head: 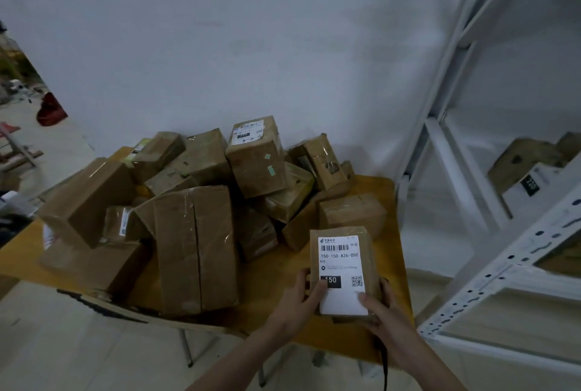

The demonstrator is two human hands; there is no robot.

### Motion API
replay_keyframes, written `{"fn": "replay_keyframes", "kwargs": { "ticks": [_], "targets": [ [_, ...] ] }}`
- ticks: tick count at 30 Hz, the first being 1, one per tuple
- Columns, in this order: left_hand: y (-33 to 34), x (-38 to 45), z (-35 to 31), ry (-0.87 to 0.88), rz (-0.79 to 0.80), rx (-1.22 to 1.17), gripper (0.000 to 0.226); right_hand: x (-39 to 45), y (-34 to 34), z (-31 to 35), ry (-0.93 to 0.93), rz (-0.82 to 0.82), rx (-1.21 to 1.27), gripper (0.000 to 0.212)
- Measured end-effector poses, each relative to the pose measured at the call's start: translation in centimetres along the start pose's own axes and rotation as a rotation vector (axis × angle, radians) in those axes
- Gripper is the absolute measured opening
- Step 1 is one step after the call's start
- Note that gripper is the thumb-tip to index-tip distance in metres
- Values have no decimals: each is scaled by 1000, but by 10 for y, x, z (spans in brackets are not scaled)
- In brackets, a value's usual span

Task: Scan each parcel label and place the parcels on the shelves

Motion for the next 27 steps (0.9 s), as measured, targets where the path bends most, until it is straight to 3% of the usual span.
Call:
{"fn": "replay_keyframes", "kwargs": {
  "ticks": [4,7,12,15,17,23,27],
  "targets": [
    [13,-5,-2,-77,8,-161,56,-1,-6,5,-15,49,-26,122],
    [18,-7,0,-127,-9,-225,56,3,-10,3,-9,79,-46,127],
    [17,-12,11,-155,-60,-253,60,24,-33,-5,11,58,-80,73],
    [9,-14,18,-159,-111,-249,61,41,-70,-14,20,-223,-212,35],
    [3,-16,21,-149,-158,-253,59,52,-89,-25,46,-353,-411,24],
    [-22,-24,32,-157,-267,-228,80,92,-88,-78,321,-245,-502,74],
    [-36,-26,32,-150,-311,-200,77,102,-80,-74,340,-255,-440,64]
  ]
}}
Point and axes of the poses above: each hand's wrist, its own x-axis towards the middle knuckle, its own y-axis out of the palm, z = x × y, the point moved 10 cm from there along x, towards the middle knuckle, and after that the axes turned 4 degrees about y, right-handed, at the moved point
